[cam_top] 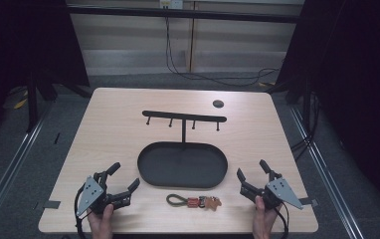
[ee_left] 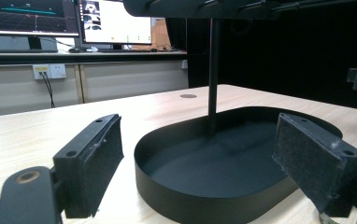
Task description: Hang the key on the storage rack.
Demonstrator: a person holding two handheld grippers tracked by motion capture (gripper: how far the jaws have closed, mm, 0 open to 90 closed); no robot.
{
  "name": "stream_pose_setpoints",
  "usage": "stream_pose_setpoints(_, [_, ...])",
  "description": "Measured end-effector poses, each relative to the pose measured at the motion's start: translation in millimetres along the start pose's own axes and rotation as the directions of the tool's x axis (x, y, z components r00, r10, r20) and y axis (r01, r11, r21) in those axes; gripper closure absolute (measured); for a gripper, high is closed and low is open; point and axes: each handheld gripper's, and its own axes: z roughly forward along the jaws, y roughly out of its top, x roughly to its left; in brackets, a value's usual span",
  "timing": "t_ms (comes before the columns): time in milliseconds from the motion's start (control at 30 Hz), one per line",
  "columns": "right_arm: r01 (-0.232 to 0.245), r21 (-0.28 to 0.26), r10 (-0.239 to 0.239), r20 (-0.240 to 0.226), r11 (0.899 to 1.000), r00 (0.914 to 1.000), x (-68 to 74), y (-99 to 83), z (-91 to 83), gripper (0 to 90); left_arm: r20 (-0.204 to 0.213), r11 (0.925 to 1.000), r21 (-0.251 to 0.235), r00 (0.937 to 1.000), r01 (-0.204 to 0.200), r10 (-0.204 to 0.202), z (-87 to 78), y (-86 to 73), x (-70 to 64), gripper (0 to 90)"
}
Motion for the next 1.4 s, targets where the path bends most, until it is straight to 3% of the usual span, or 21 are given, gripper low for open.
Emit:
stream_pose_setpoints(100, [-0.015, 0.017, 0.014, 0.028, 1.0, 0.9995, 0.1, 0.6, 1.3, 13.4, -0.002, 1.0, 0.001, 1.0, -0.002, 0.002, -0.1, 0.1, 0.2, 15.7])
stream_pose_setpoints(233, [0.0, 0.115, 0.001, -0.012, 0.993, 0.9999, 0.5, 3.8, 7.6, 12.8, -0.004, 1.0, -0.001, 1.0, 0.002, -0.002, 0.2, 0.1, 0.0, 15.7])
stream_pose_setpoints(400, [0.027, 0.123, -0.022, -0.039, 0.992, 0.999, 2.3, 4.0, 7.8, 13.6, -0.006, 1.0, -0.001, 1.0, 0.003, -0.003, 0.2, 0.1, 0.1, 15.7])
stream_pose_setpoints(600, [0.006, 0.13, -0.001, -0.043, 0.991, 0.9991, 0.5, 4.2, 8.1, 19.1, -0.006, 1.0, 0.001, 1.0, 0.004, -0.004, 0.1, 0.2, 0.2, 15.7])
stream_pose_setpoints(700, [-0.016, 0.156, 0.028, -0.073, 0.988, 0.9969, -0.9, 5.0, 11.1, 25.0, -0.006, 1.0, -0.002, 1.0, 0.002, -0.002, 0.3, 0.1, -0.1, 15.7])
stream_pose_setpoints(867, [-0.016, 0.154, 0.029, -0.084, 0.988, 0.996, -0.3, 4.9, 9.8, 25.1, -0.005, 1.0, -0.002, 1.0, 0.002, -0.002, 0.2, 0.1, 0.0, 15.7])
stream_pose_setpoints(1000, [-0.042, 0.16, 0.057, -0.094, 0.986, 0.9939, -2.4, 5.7, 10.1, 26.4, -0.005, 1.0, -0.002, 1.0, 0.003, -0.003, 0.3, 0.1, 0.0, 15.7])
stream_pose_setpoints(1233, [-0.042, 0.181, 0.073, -0.167, 0.983, 0.9833, -1.0, 16.2, 7.6, 34.2, -0.006, 1.0, -0.002, 1.0, 0.002, -0.002, 0.2, 0.1, 0.0, 15.7])
stream_pose_setpoints(1400, [-0.044, 0.251, 0.108, -0.249, 0.967, 0.9625, 4.5, 25.5, 7.2, 39.6, -0.005, 1.0, -0.002, 1.0, 0.002, -0.002, 0.2, 0.1, 0.0, 15.7])
